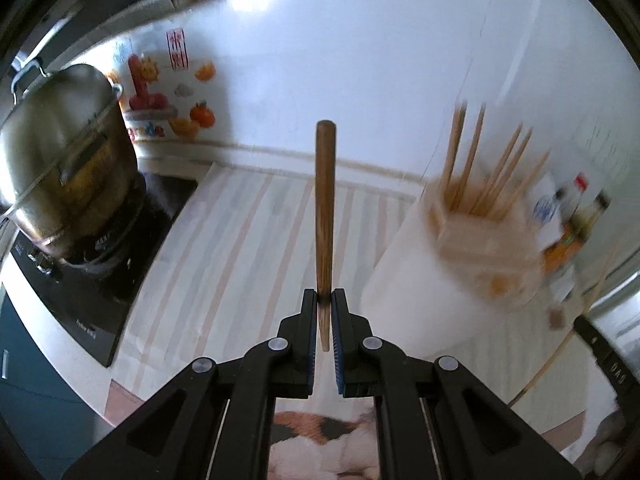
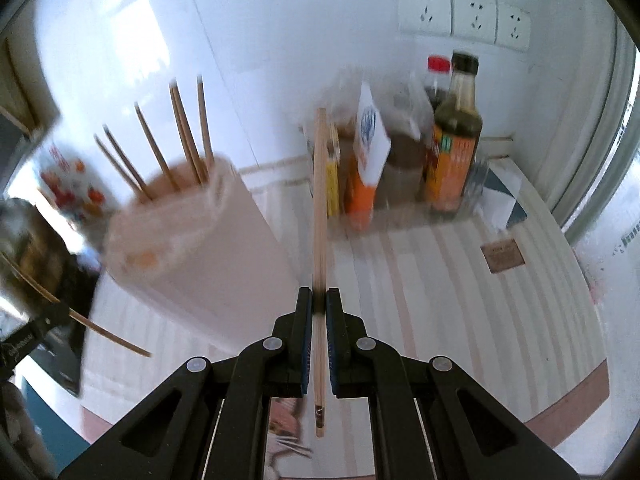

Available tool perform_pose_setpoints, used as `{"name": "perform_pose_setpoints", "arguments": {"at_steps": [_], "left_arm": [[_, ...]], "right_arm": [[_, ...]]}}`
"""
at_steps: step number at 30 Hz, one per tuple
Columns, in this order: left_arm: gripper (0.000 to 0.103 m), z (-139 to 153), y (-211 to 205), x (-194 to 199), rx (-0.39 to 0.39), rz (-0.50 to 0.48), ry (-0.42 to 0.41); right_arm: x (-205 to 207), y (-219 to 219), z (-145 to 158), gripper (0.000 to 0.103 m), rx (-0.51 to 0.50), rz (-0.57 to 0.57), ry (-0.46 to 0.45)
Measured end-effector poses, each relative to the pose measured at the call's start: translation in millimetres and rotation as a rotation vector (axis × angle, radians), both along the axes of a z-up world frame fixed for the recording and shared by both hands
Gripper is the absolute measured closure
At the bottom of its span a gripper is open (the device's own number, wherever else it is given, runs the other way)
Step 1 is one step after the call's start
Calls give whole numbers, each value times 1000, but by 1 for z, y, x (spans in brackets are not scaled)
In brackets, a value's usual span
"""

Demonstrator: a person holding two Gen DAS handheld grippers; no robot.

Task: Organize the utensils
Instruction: 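Lift the left tool's chopstick over the holder while the right tool carries its chopstick there, then lower both chopsticks into the holder and open both tools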

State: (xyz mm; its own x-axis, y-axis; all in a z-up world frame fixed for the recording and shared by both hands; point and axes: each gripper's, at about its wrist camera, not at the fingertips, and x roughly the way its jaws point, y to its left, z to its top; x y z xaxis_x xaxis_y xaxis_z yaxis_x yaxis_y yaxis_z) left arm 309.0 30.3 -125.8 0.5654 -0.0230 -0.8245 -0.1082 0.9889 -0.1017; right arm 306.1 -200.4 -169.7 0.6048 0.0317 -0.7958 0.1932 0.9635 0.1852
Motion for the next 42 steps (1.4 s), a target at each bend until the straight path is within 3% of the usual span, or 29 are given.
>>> {"name": "perform_pose_setpoints", "arguments": {"at_steps": [10,17,22,29,35,42], "left_arm": [[99,109,-5,14,-161,-48,-189],[99,136,-33,51,-169,-112,-219],[99,124,-51,81,-138,-146,-165],[99,86,-62,106,-119,-150,-58],[98,61,-62,115,-98,-139,-3],[98,49,-62,118,-97,-143,33]], "right_arm": [[9,-14,97,96,183,8,-152],[50,-12,151,96,179,17,-263],[84,-3,158,96,151,20,-293],[131,18,126,96,130,42,-254],[146,27,101,96,136,57,-233],[149,29,97,96,122,76,-242]]}}
